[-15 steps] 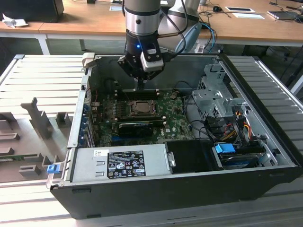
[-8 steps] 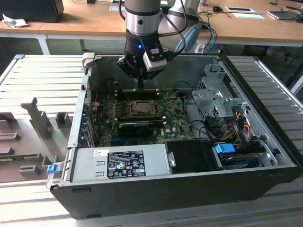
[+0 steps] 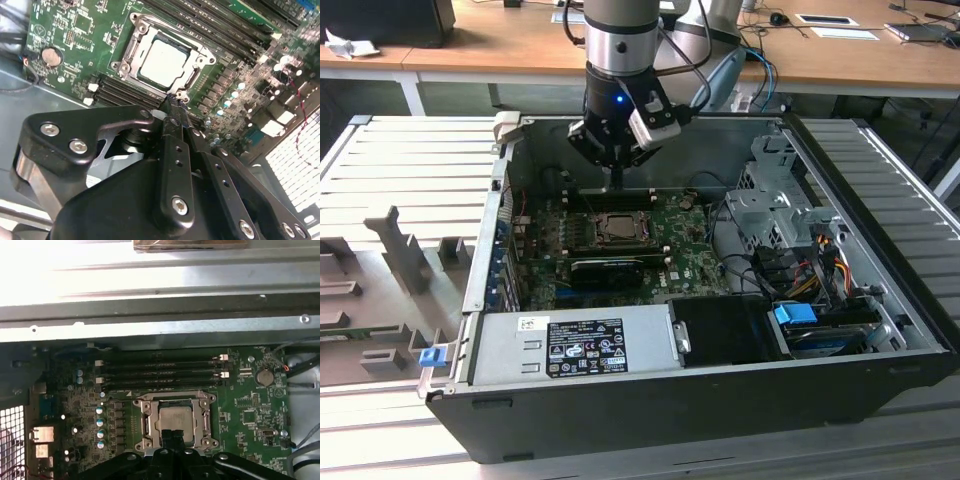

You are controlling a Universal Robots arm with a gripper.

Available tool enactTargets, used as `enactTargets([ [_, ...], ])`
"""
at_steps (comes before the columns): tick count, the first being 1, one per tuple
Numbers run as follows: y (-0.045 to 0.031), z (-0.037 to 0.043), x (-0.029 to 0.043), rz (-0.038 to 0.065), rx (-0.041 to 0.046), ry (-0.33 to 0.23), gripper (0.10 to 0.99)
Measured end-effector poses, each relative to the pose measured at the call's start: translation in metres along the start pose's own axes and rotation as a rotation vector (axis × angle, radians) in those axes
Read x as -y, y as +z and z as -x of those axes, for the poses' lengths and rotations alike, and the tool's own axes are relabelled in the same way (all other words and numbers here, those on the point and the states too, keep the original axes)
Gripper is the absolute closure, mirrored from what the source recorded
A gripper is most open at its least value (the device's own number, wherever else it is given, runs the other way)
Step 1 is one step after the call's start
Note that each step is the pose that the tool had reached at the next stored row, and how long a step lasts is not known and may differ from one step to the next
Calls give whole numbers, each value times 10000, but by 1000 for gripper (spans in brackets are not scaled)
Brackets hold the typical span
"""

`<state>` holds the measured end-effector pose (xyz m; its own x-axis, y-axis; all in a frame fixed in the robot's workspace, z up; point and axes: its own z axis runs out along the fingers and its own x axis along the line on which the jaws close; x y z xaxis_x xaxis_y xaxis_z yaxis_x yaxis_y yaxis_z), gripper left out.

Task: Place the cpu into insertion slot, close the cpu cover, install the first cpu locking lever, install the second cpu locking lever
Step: 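Install the first cpu locking lever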

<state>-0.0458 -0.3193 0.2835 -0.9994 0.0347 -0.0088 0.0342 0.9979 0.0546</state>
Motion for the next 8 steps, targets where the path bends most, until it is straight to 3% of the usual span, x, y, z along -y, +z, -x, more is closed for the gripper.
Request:
enactTargets([
  [8, 3, 0, 0, 9, -56, -1035, 980],
])
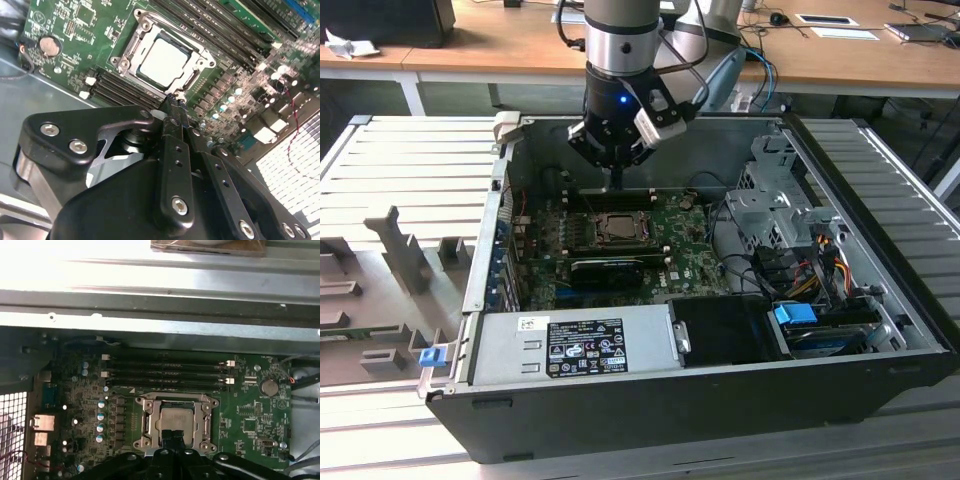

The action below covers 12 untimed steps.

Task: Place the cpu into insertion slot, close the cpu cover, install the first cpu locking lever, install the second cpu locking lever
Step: 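Install the first cpu locking lever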

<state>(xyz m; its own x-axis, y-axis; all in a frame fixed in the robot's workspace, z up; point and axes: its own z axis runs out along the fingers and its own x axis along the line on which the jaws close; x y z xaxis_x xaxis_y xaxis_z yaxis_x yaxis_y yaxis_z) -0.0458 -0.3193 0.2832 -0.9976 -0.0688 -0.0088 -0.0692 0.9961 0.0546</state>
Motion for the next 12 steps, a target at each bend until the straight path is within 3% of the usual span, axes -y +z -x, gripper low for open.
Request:
enactTargets([
  [4, 3, -1, 0, 7, -41, -748, 980],
  [12, 10, -99, -7, 11, -28, -519, 980],
])
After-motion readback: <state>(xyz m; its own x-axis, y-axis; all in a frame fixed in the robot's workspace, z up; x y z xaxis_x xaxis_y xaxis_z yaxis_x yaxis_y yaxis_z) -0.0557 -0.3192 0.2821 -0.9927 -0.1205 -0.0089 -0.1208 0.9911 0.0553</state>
